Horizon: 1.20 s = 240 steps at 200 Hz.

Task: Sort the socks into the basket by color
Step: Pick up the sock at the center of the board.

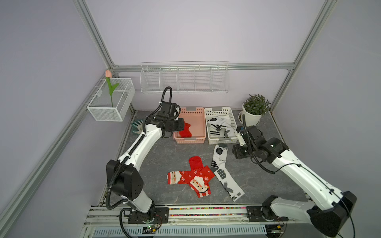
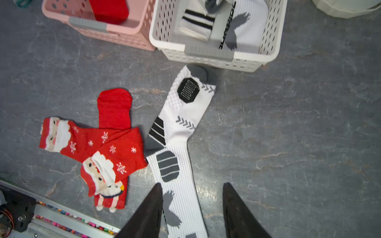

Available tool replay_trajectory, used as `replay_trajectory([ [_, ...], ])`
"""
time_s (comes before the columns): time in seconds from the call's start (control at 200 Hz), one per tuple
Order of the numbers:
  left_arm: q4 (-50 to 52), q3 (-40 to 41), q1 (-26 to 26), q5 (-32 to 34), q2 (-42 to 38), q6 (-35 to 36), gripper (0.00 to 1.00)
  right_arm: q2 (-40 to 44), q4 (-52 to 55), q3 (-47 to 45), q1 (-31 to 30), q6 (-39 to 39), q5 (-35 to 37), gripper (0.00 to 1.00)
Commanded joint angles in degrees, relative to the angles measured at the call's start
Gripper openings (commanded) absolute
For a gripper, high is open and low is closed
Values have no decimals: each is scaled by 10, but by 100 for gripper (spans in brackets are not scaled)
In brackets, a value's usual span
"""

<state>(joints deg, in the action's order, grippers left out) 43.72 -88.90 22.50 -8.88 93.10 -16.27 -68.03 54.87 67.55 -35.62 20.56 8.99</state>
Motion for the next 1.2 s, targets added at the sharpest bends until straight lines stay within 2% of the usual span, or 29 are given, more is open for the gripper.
replay_trajectory([
  [0.0,-4,5,-3,-3,-18,-7,16,22,39,-24,-22,44,14,50],
  [0.29,-6,8,-3,0,-25,-7,16,37,48,-61,-62,83,15,50],
  [0.5,-7,9,-3,2,-31,-6,16,20,4,-112,-76,97,3,52],
  [0.765,-6,9,-3,3,-28,-6,17,-31,-100,-164,-80,118,-36,54],
  [1.195,-4,8,-3,3,-26,-4,16,-150,-171,-154,-82,98,-49,58],
])
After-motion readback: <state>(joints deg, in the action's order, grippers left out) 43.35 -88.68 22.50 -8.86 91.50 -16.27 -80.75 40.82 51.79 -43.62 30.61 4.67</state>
